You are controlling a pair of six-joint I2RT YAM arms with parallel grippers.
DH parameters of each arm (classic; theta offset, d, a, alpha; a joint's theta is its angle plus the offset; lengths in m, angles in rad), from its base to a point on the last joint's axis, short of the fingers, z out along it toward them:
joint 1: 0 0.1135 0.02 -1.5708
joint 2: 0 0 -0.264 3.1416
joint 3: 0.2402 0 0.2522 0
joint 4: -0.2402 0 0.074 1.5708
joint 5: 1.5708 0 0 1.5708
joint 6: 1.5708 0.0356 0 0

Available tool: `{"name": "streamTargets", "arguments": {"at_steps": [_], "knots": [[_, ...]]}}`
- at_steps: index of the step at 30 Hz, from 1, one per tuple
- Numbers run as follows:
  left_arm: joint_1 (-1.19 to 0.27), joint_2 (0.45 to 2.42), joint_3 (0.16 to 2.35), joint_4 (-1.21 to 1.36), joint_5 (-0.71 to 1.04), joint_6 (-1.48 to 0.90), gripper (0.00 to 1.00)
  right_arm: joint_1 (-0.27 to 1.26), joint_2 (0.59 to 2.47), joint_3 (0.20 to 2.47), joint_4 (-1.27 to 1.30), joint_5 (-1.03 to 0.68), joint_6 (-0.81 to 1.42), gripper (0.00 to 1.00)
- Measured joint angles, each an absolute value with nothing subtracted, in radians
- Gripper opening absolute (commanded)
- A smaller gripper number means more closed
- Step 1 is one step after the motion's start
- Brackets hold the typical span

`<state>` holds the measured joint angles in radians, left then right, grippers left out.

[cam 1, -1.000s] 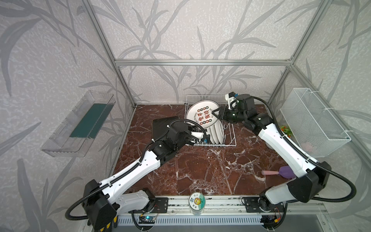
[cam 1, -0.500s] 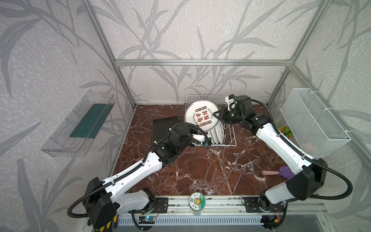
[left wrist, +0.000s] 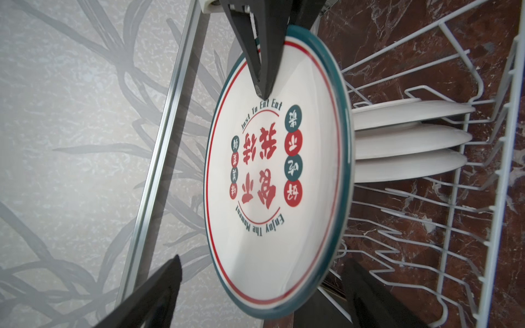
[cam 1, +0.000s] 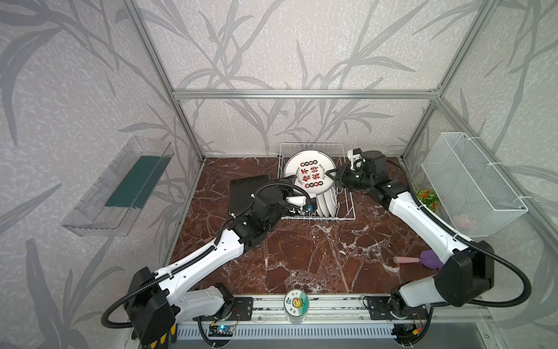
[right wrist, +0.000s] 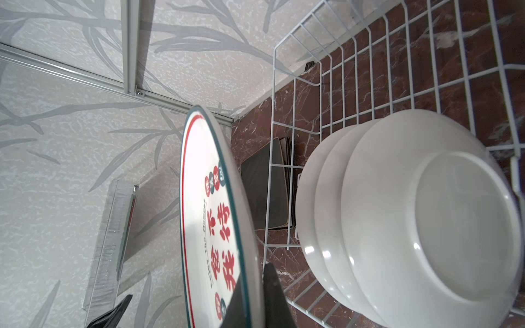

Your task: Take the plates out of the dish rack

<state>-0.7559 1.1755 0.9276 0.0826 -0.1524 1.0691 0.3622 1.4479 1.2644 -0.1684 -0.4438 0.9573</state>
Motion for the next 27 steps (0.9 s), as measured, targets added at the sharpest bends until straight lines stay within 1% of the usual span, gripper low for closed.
{"name": "streamTargets", "arguments": {"at_steps": [4, 8, 12, 15, 18, 22, 27], "knots": [[-0.737, 1.151, 0.945, 0.038, -0.120, 0.946, 0.91, 0.339, 1.420, 1.252, -0.146, -0.447, 0.958, 0.00], [-0.675, 1.124, 1.005, -0.012, -0.039, 0.763, 0.93, 0.327, 1.399, 1.237, -0.135, -0.447, 0.952, 0.00], [-0.580, 1.109, 1.091, -0.049, 0.088, 0.548, 0.93, 0.322, 1.382, 1.226, -0.131, -0.445, 0.932, 0.00], [-0.502, 1.105, 1.133, -0.057, 0.197, 0.377, 0.99, 0.321, 1.361, 1.203, -0.128, -0.443, 0.912, 0.00], [-0.433, 1.118, 1.163, -0.063, 0.292, 0.198, 0.99, 0.321, 1.345, 1.184, -0.123, -0.443, 0.884, 0.00], [-0.354, 1.163, 1.172, -0.041, 0.440, -0.034, 0.99, 0.321, 1.320, 1.149, -0.088, -0.442, 0.854, 0.00], [-0.303, 1.277, 1.232, -0.081, 0.614, -0.213, 0.99, 0.321, 1.290, 1.097, -0.029, -0.444, 0.818, 0.00]]}}
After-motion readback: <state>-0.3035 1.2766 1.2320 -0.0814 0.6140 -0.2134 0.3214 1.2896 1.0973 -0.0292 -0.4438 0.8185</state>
